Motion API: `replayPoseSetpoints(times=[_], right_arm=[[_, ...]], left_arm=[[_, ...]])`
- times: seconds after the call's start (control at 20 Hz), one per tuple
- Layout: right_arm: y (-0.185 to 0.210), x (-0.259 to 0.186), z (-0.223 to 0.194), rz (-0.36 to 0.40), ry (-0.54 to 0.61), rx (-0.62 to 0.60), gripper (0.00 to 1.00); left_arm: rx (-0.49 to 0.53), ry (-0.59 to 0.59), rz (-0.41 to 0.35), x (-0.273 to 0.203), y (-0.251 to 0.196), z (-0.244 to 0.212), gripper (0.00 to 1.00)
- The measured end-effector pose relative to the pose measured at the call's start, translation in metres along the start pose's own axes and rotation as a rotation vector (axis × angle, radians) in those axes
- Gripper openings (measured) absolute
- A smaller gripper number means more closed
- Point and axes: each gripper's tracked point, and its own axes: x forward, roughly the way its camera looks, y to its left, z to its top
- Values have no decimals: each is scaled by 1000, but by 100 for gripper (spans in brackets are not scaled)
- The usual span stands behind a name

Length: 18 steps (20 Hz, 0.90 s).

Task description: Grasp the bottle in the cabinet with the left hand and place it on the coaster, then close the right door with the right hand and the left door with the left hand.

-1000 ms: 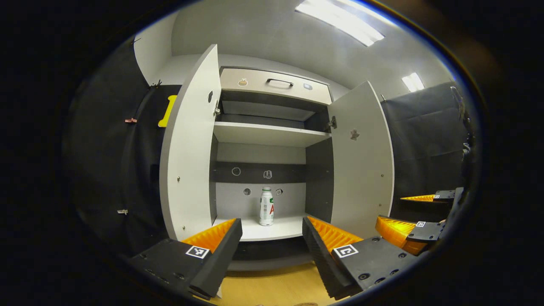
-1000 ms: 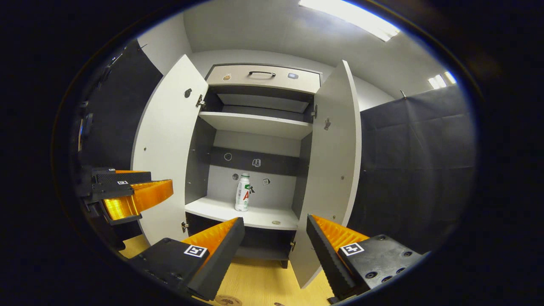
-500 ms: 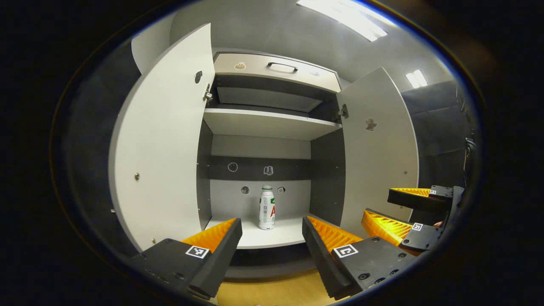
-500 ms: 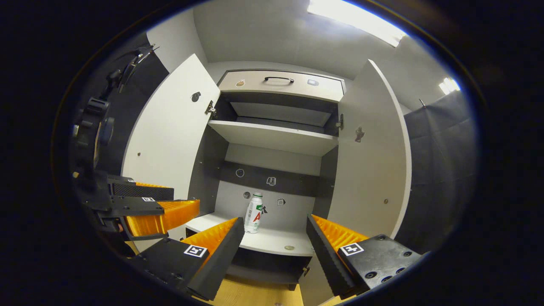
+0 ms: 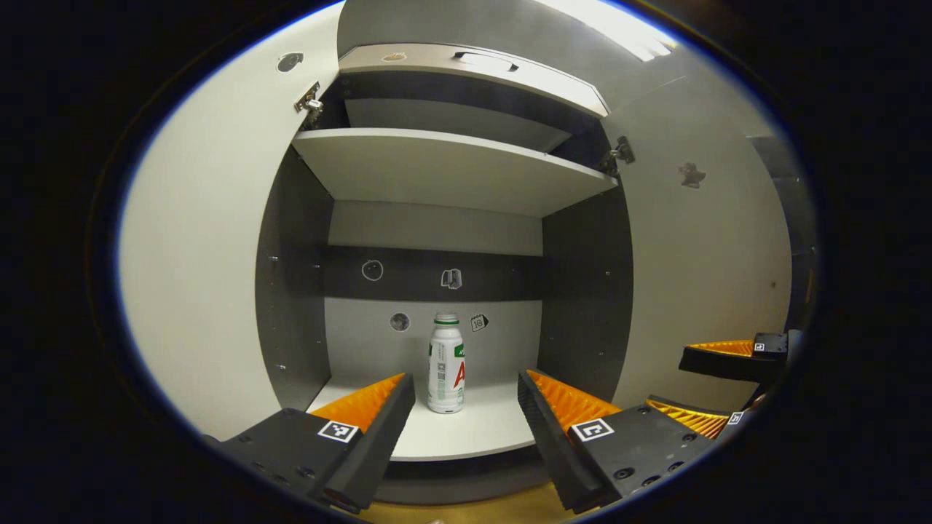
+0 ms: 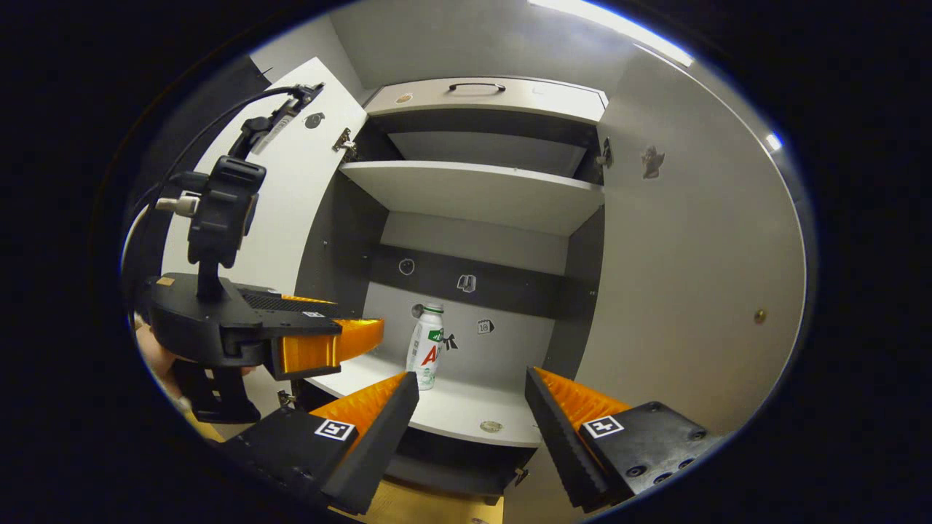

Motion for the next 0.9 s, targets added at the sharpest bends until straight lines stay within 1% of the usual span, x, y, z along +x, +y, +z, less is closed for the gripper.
replayPoseSetpoints(times=[0.1, 0.2, 0.3, 0.45, 0.6, 0.75, 0.9], right_arm=[[-3, 13, -7, 12, 10, 21, 98], [-5, 28, -12, 25, 4, 61, 98], [-6, 42, -23, 37, 18, 91, 97], [-3, 61, -47, 68, 74, 123, 98], [-2, 75, -67, 96, 118, 154, 98], [-5, 86, -78, 103, 133, 150, 98], [-3, 91, -93, 121, 160, 121, 98]], left_arm=[[-5, 1, -18, 29, 1, -3, 90], [15, 6, -36, 56, 3, -9, 90], [31, 22, -30, 82, 8, -18, 90], [7, 46, -24, 116, 16, -37, 90], [-7, 81, -1, 142, 26, -55, 90], [-19, 89, 8, 163, 33, -64, 90], [8, 97, 11, 178, 34, -69, 90]])
